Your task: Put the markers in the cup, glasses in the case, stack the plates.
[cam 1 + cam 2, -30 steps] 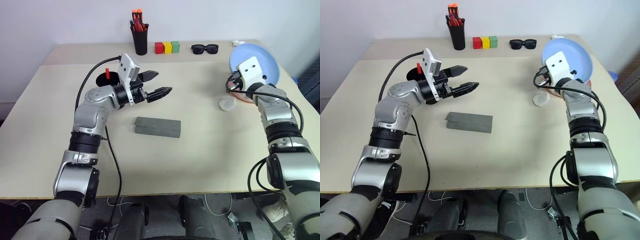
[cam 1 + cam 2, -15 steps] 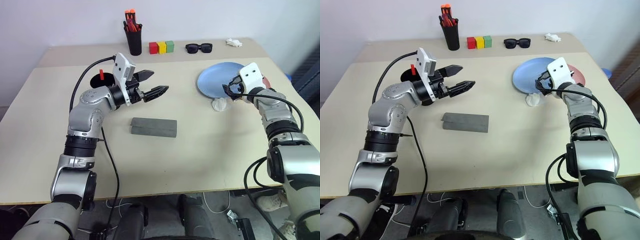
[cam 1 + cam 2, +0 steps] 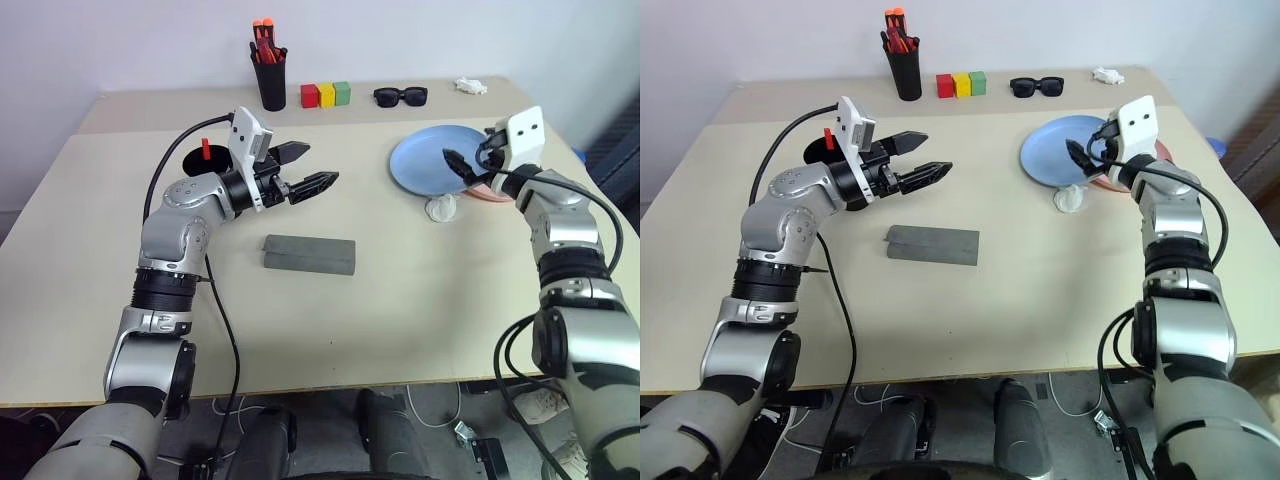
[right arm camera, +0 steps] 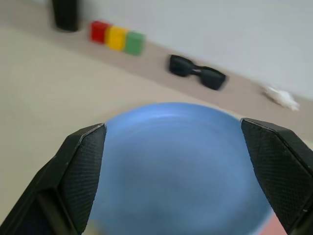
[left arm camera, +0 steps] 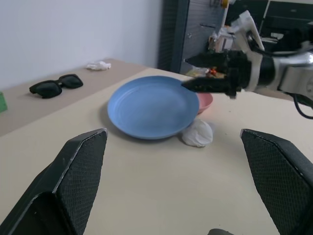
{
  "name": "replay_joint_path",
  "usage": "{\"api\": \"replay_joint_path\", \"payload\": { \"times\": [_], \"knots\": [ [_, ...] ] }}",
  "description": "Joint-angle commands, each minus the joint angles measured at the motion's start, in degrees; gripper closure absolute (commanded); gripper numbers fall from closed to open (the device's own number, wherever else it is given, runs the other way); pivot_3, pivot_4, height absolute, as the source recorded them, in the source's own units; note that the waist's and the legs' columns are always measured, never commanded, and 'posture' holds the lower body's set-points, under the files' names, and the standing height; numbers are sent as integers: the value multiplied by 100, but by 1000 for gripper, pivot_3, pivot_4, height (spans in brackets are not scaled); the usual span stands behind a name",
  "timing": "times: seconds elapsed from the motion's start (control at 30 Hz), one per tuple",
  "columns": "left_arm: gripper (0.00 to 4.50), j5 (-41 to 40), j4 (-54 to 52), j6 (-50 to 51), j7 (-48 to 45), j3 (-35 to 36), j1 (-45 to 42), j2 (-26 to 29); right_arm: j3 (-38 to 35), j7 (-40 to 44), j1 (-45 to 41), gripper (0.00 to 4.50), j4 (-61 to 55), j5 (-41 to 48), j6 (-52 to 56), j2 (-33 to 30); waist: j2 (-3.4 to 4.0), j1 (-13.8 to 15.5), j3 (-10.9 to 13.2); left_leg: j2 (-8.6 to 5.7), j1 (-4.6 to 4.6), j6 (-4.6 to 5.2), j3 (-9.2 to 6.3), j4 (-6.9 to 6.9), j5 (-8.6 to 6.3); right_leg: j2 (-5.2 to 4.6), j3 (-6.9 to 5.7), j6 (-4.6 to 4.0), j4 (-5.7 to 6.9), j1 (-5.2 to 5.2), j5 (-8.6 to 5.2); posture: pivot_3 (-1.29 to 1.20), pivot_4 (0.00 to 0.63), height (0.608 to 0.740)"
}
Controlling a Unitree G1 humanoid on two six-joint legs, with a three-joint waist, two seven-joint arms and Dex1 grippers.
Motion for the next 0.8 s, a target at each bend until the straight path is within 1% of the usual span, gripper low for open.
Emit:
{"api": "replay_joint_path", "payload": {
  "times": [0.03,0.13,0.27,0.37,0.57,0.67,0.8],
  "knots": [
    [0,-93,-39,-93,-45,98,-148,15,304,177,15,43,-962,-65,447,141,0,-18,0,0,1,0,2,0,0,0,1,0,0,-1,0,0,150,740],
    [0,-71,3,-126,-33,80,-196,-26,756,-75,61,43,-903,-639,327,203,0,0,0,1,3,-2,2,0,1,1,2,-1,5,-6,0,0,150,740],
    [0,-59,27,-133,-35,97,-232,-8,1166,-381,-122,43,-397,-1197,129,225,0,45,0,-3,-2,-4,1,4,2,-2,2,-1,2,-5,0,0,150,740],
    [0,-80,-24,-95,-30,122,-202,40,1446,-589,-333,43,109,-1591,22,212,0,27,0,-4,-4,-5,1,4,3,-4,2,-1,0,-6,0,0,150,740],
    [0,-103,-107,-36,19,138,-151,71,1559,-818,-742,43,1005,-1848,24,315,0,-3,0,-3,-3,-5,1,0,3,-3,2,-1,0,-9,0,0,150,740],
    [0,-113,-143,-15,43,136,-126,73,1583,-875,-897,822,1373,-1915,-7,353,0,0,0,-3,-3,-5,1,-1,3,-3,2,-1,1,-11,0,0,150,740],
    [0,-126,-175,23,55,133,-115,84,1722,-978,-1006,2731,1730,-2114,-117,396,0,-2,0,-3,-3,-9,1,-1,5,-3,2,-1,1,-11,0,0,150,740]
  ]
}}
